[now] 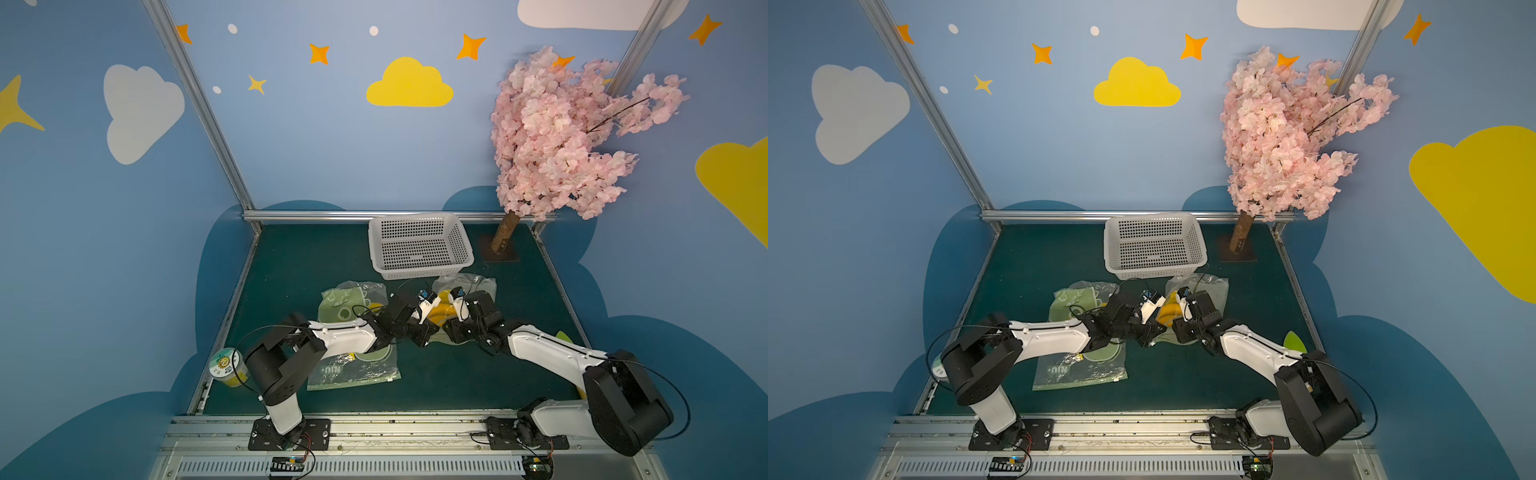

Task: Open the zip-top bag and take out the banana
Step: Open the zipper of the food storage bag at the center of the board, then pick up the banana from the zipper food storage bag.

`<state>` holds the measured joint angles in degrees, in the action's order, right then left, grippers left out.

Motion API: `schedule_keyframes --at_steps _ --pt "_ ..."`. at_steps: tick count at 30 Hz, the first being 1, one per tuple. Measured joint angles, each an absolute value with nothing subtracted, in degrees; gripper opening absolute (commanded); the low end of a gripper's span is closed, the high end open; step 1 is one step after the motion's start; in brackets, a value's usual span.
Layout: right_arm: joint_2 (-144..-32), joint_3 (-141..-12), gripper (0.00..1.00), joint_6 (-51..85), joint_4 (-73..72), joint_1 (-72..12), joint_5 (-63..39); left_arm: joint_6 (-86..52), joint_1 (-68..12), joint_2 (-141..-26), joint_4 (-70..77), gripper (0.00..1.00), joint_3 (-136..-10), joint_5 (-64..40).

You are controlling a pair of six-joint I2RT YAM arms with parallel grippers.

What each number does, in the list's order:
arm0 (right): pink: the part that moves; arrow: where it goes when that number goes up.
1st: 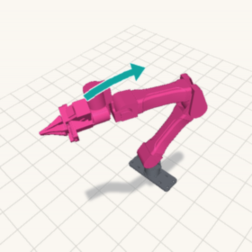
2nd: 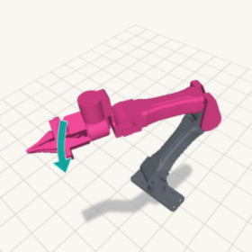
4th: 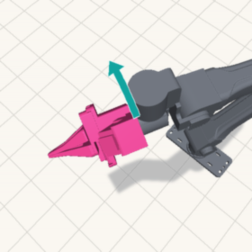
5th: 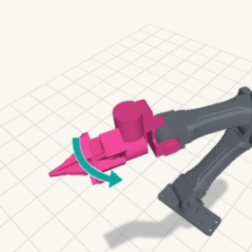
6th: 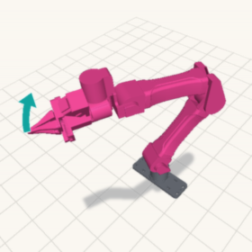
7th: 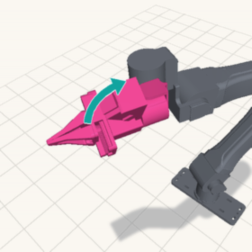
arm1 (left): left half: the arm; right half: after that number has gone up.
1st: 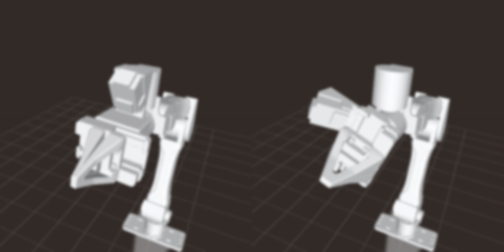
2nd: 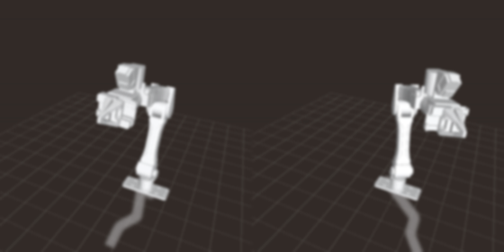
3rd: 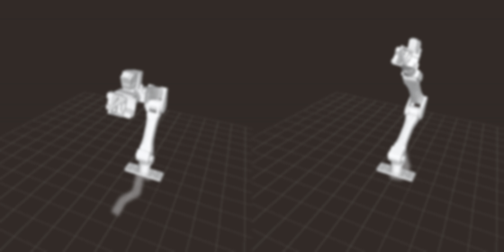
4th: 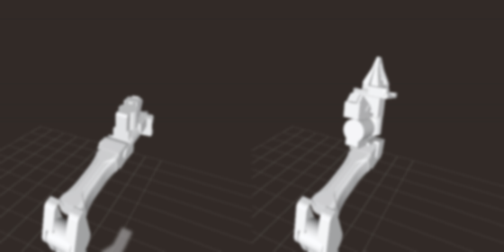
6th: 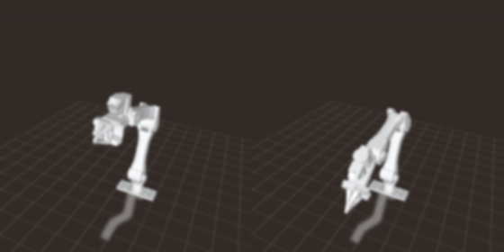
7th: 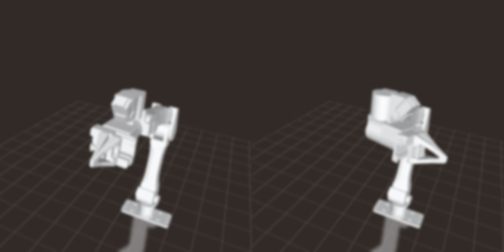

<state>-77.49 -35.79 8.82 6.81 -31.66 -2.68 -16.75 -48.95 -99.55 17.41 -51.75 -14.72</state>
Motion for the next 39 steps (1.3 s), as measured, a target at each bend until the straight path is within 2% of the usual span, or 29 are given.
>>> schedule_keyframes --at_steps 3,6,15,21,28,39 --pt "-78.63 -37.78 0.67 8.36 8.54 -31.92 -2.79 -16.53 -48.31 -99.55 17.28 0.03 -51.35 -14.81" --pt "-79.2 -39.77 0.71 7.81 10.15 -32.91 -2.35 -16.19 -48.05 -99.55 16.97 0.03 -50.85 -14.79" --pt "-80.95 -42.19 0.7 7.92 14.2 -37.6 3.84 -15.81 -47.83 -99.55 16.88 0.03 -50.19 -15.0" --pt "-81.58 -41.82 0.69 12.64 16.1 -36.05 5.93 -16.38 -47.35 -99.55 18.55 0.03 -49.6 -16.99" --pt "-77.36 -36.91 0.7 18.15 16.91 -33.06 8.73 -20.08 -47.62 -100.97 24.18 0.03 -48.58 -21.04" --pt "-70.37 -33.85 0.67 21.1 17.19 -31.4 4.62 -22.87 -48.34 -103.33 27.9 0.03 -48.18 -22.92"
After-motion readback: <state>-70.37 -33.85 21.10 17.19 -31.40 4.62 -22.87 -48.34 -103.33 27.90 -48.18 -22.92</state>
